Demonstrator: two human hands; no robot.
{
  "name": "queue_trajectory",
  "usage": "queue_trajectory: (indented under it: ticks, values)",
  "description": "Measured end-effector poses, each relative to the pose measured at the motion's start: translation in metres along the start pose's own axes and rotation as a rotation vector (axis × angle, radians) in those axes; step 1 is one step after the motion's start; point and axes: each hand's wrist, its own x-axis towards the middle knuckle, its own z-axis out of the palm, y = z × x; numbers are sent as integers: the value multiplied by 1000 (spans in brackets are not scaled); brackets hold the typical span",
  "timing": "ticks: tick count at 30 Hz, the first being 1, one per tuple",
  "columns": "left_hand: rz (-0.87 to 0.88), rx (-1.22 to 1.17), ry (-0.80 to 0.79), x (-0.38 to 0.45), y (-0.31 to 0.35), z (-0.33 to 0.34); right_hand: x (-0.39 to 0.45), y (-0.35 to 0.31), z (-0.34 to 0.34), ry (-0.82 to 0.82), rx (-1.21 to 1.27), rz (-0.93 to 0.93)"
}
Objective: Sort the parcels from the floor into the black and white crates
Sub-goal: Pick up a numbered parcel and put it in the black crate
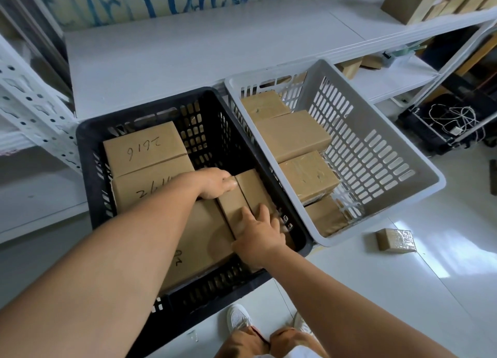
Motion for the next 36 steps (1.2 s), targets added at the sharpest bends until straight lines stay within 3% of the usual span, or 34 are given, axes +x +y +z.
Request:
queue_trajectory:
  ticks: [8,14,17,24,32,36]
  values:
    - [27,7,-11,0,13,-8,10,-6,-5,47,-186,-101]
    - [28,-51,28,0,10,-1,9,-2,-4,85,-177,-129]
    - [-10,-132,121,1,7,7,7,0,-7,119,-80,-144]
    - [-21,-639,414,-26,18,22,1,7,-19,308,260,-218]
    - [-132,-850,764,-75,53,50,-42,24,-35,368,558,-321]
    - [-73,-1026,786,-110,89,72,-73,48,-28,409,716,-295]
